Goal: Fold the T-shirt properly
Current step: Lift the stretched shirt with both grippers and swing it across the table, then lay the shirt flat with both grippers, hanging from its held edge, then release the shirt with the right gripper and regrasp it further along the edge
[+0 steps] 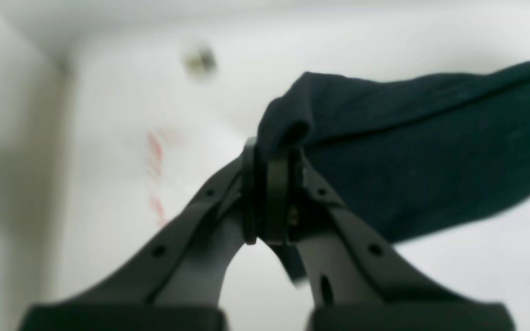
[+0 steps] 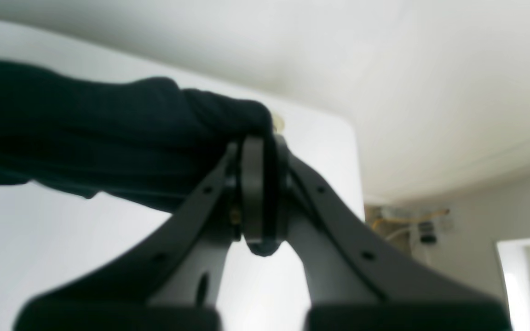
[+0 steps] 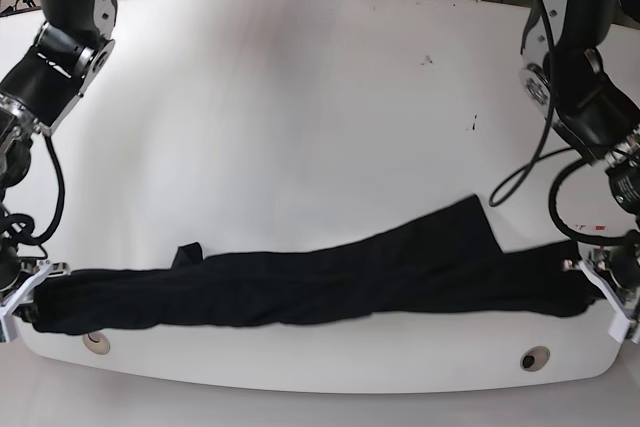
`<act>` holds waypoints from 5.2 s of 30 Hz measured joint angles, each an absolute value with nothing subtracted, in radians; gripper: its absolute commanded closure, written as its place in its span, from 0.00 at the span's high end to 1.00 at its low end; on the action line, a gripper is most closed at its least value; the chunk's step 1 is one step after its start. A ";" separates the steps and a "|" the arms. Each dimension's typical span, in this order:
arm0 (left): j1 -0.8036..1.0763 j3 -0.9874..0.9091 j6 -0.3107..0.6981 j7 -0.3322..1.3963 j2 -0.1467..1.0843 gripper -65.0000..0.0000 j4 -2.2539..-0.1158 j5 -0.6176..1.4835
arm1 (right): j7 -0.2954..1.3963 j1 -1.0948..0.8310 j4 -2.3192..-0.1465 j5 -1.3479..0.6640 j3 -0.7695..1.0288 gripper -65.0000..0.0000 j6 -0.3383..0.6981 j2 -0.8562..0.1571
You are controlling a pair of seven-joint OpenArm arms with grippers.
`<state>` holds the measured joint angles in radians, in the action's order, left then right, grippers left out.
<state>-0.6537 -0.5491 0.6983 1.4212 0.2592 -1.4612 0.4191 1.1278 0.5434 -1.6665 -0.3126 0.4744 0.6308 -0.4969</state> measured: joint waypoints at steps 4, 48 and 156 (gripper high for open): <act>-0.527 -0.548 0.696 1.418 0.209 0.00 -1.482 0.421 | 1.119 0.411 -1.723 -0.317 0.526 0.00 0.630 -0.444; 0.186 -0.698 0.697 1.398 0.284 0.00 -1.621 0.427 | 0.942 -0.321 -1.792 -0.303 0.641 0.00 0.637 -0.263; 0.230 -0.625 0.697 1.398 0.281 0.00 -1.691 0.367 | 0.562 0.242 -1.053 -0.311 0.300 0.34 0.662 -0.241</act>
